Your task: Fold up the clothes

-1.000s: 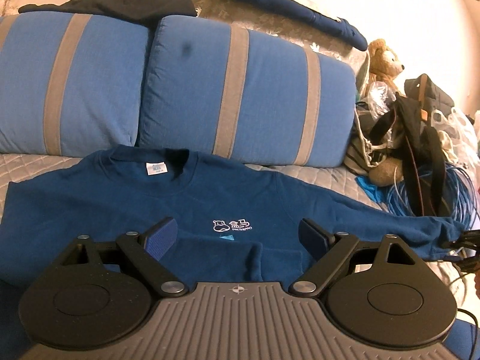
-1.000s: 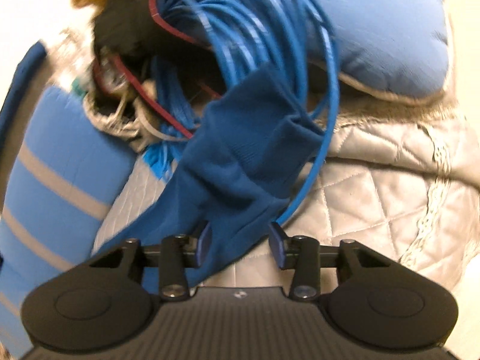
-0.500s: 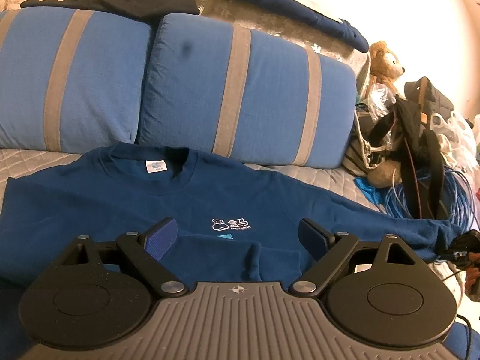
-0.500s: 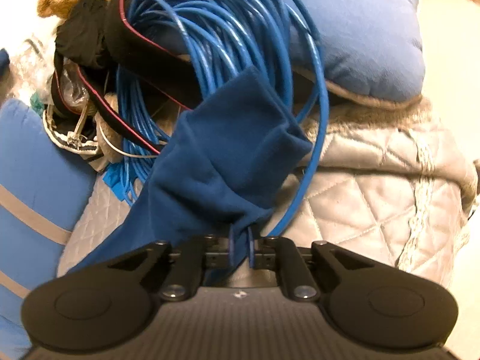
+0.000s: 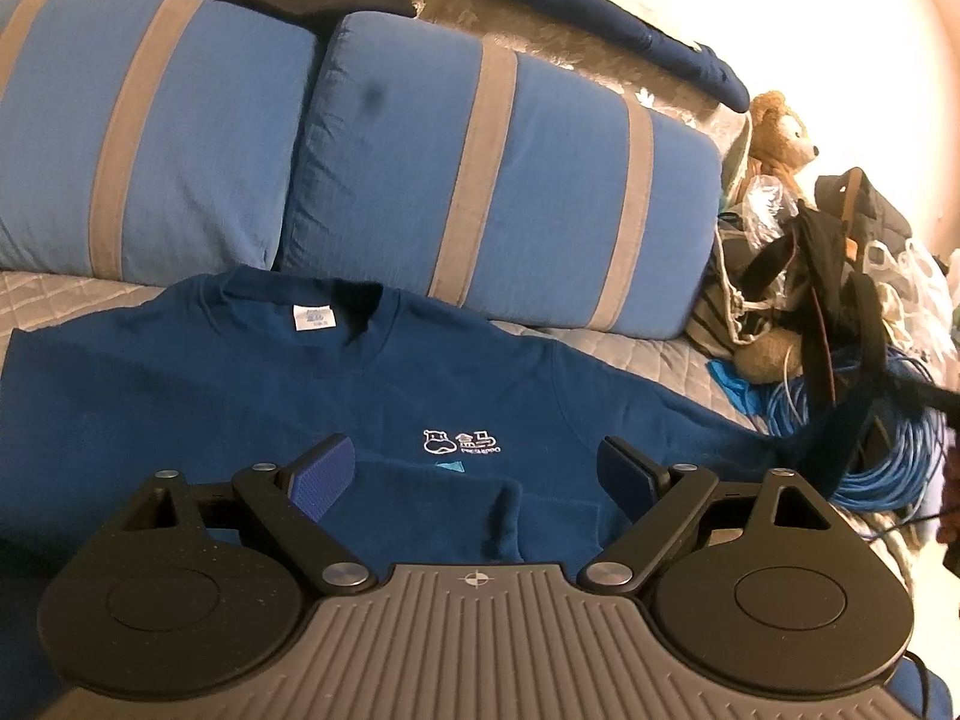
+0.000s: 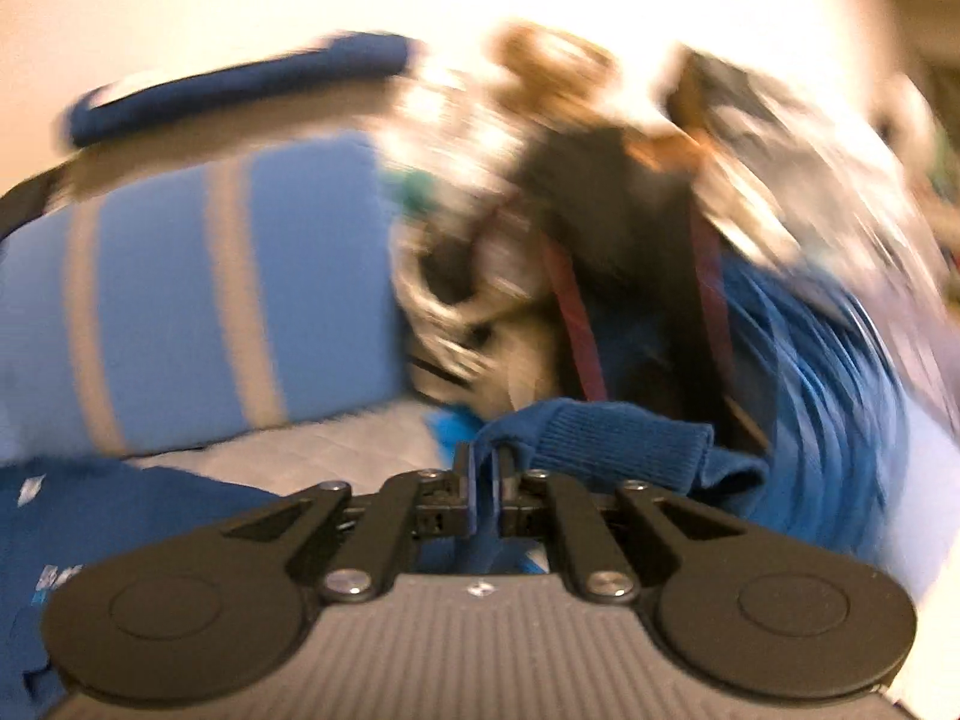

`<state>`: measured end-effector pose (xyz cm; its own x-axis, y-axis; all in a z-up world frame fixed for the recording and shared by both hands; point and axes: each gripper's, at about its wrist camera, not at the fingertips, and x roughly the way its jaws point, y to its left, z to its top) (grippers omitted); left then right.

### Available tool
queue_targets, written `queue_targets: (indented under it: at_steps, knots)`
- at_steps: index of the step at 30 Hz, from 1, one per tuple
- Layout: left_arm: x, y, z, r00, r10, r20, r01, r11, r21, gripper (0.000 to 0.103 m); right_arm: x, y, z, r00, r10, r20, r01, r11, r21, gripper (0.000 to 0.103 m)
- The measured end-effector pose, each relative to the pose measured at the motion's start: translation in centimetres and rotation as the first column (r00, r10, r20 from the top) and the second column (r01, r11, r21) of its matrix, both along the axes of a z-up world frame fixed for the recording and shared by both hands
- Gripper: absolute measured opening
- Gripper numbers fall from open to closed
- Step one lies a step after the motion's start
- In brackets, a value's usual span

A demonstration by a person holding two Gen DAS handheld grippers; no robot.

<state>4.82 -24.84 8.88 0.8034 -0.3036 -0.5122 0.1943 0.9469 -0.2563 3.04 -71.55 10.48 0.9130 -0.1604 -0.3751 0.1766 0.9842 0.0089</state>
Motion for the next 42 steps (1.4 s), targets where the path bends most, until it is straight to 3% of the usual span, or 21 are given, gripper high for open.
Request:
queue_targets:
  at_steps: [4, 8, 11, 13, 16, 18, 21, 24, 29, 34, 37, 39, 42]
  knots:
    - [0.2, 0.2, -0.3, 1.000, 0.007, -0.018, -0.007, 1.000, -0.008, 0.089, 1.8, 7.3, 1.4, 0.980, 0.199, 0.010, -0.195, 0.966, -0.169, 0.005]
    - [0.6, 0.4, -0.7, 0.999, 0.007, -0.038, -0.008, 1.000, -0.029, 0.089, 2.8, 14.7, 0.3, 0.909, 0.414, -0.053, -0.413, 0.873, -0.260, 0.005]
    - [0.7, 0.5, -0.9, 0.999, 0.009, -0.053, -0.011, 1.000, -0.029, 0.089, 3.5, 19.8, -2.2, 0.793, 0.573, -0.207, -0.609, 0.744, -0.275, 0.005]
    - [0.8, 0.5, -1.0, 0.998, 0.011, -0.059, -0.013, 1.000, -0.025, 0.089, 3.7, 22.5, -4.4, 0.680, 0.652, -0.335, -0.732, 0.632, -0.254, 0.005]
    - [0.9, 0.6, -1.1, 0.998, 0.013, -0.066, -0.014, 1.000, -0.028, 0.089, 2.6, 25.0, -7.2, 0.547, 0.687, -0.478, -0.836, 0.478, -0.270, 0.005]
    - [1.1, 0.7, -1.1, 0.997, 0.011, -0.074, -0.014, 0.999, -0.034, 0.089, 1.7, 25.6, -8.1, 0.517, 0.687, -0.511, -0.856, 0.427, -0.293, 0.007]
    - [1.2, 0.8, -1.2, 0.996, 0.006, -0.087, -0.011, 0.999, -0.050, 0.089, 1.4, 25.4, -7.6, 0.517, 0.683, -0.516, -0.856, 0.420, -0.301, 0.032]
    - [1.3, 0.9, -1.2, 0.995, 0.005, -0.096, -0.012, 0.998, -0.067, 0.089, 1.4, 25.2, -6.4, 0.527, 0.685, -0.503, -0.850, 0.423, -0.315, 0.041]
    - [1.4, 1.3, -1.3, 0.994, 0.011, -0.105, -0.022, 0.995, -0.101, 0.089, 1.8, 25.7, -5.7, 0.537, 0.678, -0.503, -0.843, 0.419, -0.336, 0.049]
    - [1.5, 1.9, -1.4, 0.993, 0.014, -0.119, -0.034, 0.986, -0.165, 0.089, 3.1, 26.2, -6.3, 0.552, 0.668, -0.498, -0.833, 0.457, -0.311, 0.052]
    - [1.6, 2.5, -1.6, 0.991, 0.015, -0.136, -0.044, 0.976, -0.214, 0.089, 3.6, 26.4, -6.4, 0.569, 0.660, -0.491, -0.821, 0.482, -0.305, 0.058]
    - [1.7, 2.8, -1.8, 0.989, 0.016, -0.149, -0.053, 0.966, -0.252, 0.089, 3.7, 26.6, -6.8, 0.575, 0.648, -0.499, -0.818, 0.471, -0.331, 0.059]
    - [1.9, 3.5, -2.1, 0.985, 0.016, -0.172, -0.071, 0.945, -0.320, 0.089, 3.3, 27.0, -7.6, 0.568, 0.629, -0.530, -0.822, 0.417, -0.386, 0.055]
